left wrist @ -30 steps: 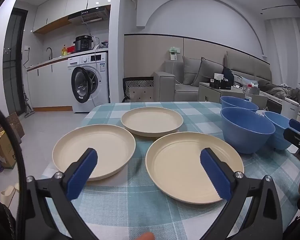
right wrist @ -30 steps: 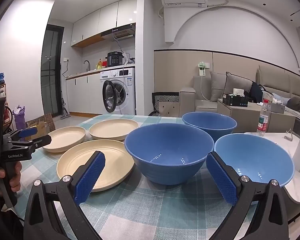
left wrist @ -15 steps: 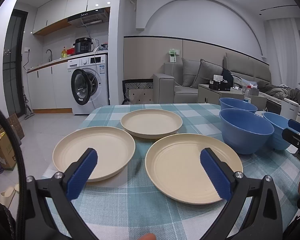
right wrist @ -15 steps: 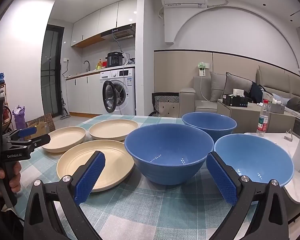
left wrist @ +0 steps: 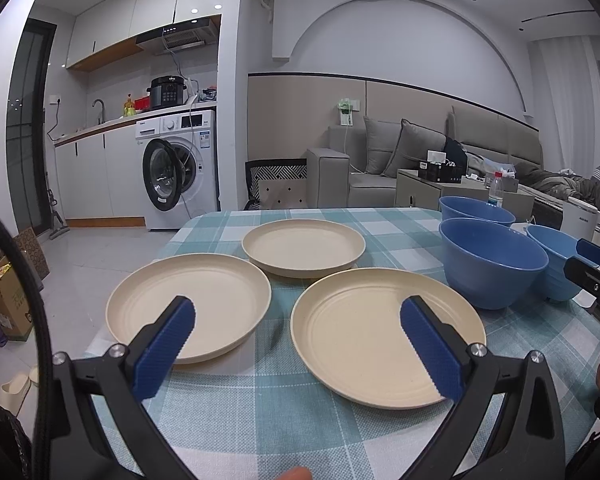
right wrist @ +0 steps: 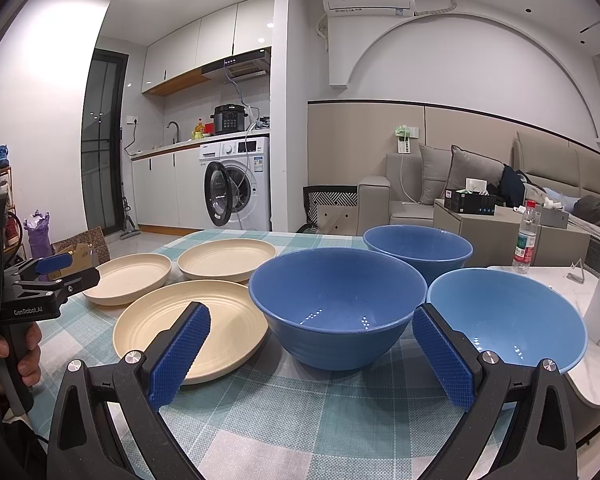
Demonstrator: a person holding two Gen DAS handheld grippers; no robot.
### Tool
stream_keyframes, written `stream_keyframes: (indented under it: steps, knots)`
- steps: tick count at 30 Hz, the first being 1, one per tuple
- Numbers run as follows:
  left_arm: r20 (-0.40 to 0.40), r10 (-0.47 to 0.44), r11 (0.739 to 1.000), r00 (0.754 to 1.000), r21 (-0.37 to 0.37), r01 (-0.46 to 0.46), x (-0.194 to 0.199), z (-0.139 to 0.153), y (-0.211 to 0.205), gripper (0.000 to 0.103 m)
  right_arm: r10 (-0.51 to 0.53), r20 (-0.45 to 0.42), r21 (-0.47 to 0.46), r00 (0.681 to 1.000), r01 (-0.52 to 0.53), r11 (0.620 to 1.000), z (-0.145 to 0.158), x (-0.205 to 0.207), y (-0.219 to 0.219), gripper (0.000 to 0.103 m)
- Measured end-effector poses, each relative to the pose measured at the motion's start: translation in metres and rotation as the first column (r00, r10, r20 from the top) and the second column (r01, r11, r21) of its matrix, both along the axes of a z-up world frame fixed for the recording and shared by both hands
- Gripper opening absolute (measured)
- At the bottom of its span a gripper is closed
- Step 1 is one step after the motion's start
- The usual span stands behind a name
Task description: Organize plates and bowls
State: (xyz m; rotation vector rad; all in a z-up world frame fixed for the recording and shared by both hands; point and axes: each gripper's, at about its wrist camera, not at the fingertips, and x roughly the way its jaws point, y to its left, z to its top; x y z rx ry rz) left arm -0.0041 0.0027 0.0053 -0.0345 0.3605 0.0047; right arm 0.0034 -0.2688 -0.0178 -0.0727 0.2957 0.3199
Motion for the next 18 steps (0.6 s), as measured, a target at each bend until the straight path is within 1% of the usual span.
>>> stream_keyframes:
  steps: [12, 18]
  knots:
    - [0.000, 0.000, 1.000, 1.000, -0.001, 0.000, 0.0000, -0.0005, 0.0005, 0.103, -0.006, 0.000, -0.002, 1.000, 0.006, 1.000, 0.0004, -0.0002, 0.0001, 0.103]
    - [0.021, -0.004, 1.000, 1.000, 0.007, 0.004, -0.0046, 0.0015, -0.0007, 0.103, -0.018, -0.006, 0.002, 1.000, 0.018, 1.000, 0.0022, 0.0017, -0.0033, 0.103]
